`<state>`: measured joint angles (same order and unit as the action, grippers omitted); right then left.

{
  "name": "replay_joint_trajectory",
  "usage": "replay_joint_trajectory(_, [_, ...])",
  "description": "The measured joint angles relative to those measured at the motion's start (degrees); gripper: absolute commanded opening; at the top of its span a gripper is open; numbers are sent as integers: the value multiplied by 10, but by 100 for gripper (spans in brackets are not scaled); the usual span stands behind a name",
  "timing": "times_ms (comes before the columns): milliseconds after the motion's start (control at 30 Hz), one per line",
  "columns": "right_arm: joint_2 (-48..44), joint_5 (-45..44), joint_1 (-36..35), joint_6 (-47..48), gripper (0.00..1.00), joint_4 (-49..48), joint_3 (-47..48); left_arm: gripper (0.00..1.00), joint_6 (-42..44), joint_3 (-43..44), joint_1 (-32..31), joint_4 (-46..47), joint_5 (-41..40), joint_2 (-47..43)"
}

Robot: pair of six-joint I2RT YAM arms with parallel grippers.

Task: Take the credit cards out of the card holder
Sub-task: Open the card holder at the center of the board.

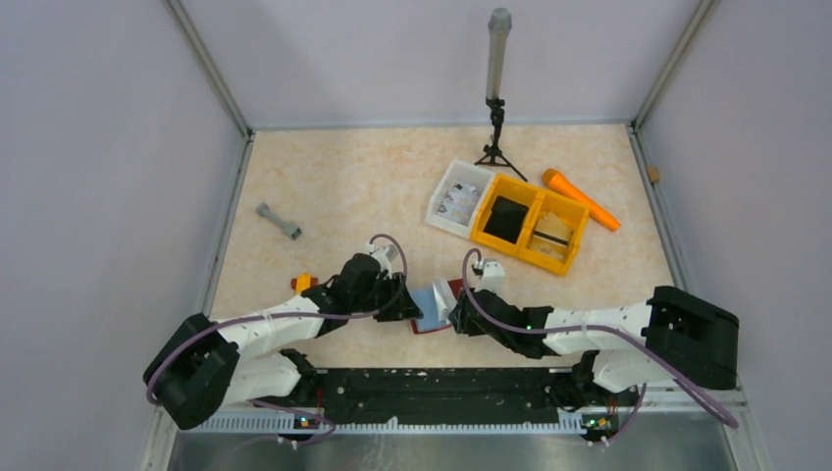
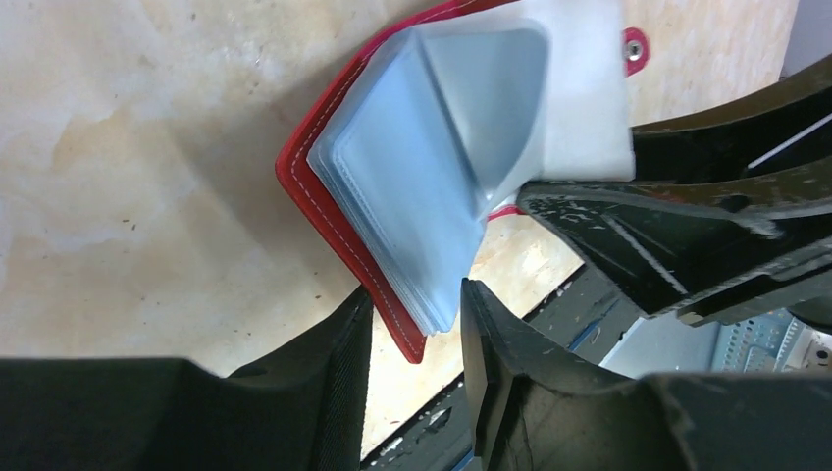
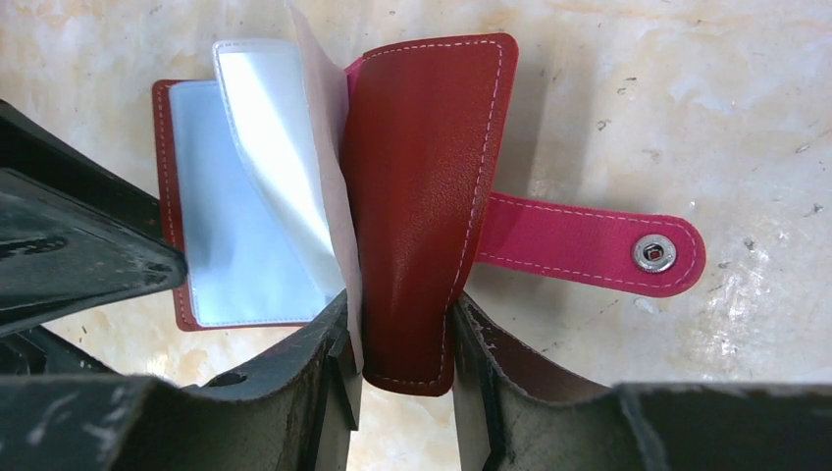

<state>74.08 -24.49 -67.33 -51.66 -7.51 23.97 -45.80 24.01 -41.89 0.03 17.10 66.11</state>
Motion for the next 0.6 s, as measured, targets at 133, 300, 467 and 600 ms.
replay_joint_trajectory(133, [0, 5, 0, 0, 31, -12, -5, 38, -12, -19, 7, 38, 23, 29])
replay_joint_trajectory(300, [0, 9, 0, 0, 36, -29, -14, 15, -22, -19, 10, 70, 43, 55])
replay_joint_trajectory(467, [-12, 12, 0, -11, 71, -32, -27, 5, -26, -17, 12, 78, 40, 44])
replay_joint_trajectory(600, [-43, 0, 0, -16, 81, 2, -30, 4, -17, -10, 12, 54, 25, 32])
